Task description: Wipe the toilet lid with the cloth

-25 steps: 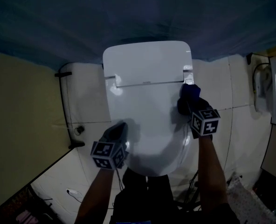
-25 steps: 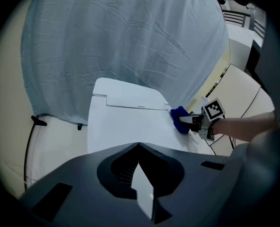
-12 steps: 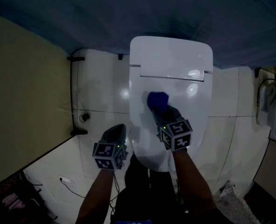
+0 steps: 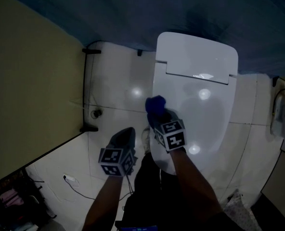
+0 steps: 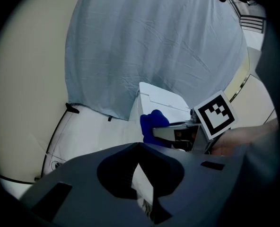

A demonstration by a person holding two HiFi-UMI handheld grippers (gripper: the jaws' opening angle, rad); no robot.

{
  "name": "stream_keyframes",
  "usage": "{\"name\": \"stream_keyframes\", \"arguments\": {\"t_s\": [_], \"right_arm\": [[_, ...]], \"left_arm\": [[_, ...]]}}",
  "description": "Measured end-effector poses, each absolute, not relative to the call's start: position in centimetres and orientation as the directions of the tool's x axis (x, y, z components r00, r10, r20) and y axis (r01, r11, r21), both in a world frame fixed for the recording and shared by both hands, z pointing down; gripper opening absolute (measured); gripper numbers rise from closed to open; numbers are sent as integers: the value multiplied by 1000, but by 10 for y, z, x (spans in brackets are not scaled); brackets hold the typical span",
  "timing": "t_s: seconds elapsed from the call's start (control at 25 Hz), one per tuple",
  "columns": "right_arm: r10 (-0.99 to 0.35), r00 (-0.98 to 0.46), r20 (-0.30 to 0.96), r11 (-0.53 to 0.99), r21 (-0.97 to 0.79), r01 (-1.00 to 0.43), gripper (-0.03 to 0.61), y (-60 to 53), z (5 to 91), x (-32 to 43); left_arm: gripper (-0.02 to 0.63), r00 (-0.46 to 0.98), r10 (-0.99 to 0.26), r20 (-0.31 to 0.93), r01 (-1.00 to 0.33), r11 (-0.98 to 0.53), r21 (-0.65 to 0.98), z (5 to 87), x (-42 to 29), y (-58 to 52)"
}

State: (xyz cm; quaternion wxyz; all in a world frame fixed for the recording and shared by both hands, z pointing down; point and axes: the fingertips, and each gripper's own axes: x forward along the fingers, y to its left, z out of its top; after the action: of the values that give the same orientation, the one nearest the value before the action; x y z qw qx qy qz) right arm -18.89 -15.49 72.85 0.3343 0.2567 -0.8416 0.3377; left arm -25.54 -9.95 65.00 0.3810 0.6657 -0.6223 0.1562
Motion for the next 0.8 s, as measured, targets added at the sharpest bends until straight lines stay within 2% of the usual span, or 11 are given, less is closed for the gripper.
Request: {"name": "stream_keyframes", "arguments": {"t_s": [0.2,0.4,0.8], "right_arm": [[-225,-638,736,635,-386,-669,66,-160,727,-161],[-303,-570,763,645,-276,-712,66,-173,725,-99],[-442,-448,777,497,-203,-844,66,-186,729,51]], "left_arm": [[0,177,-708,684,-950,58,306,650,-251,-106],[0,202,-715,670,-943,42,329,649,-231,-118],[0,236,-696,678,-941,9,338,655,-187,-127]]}}
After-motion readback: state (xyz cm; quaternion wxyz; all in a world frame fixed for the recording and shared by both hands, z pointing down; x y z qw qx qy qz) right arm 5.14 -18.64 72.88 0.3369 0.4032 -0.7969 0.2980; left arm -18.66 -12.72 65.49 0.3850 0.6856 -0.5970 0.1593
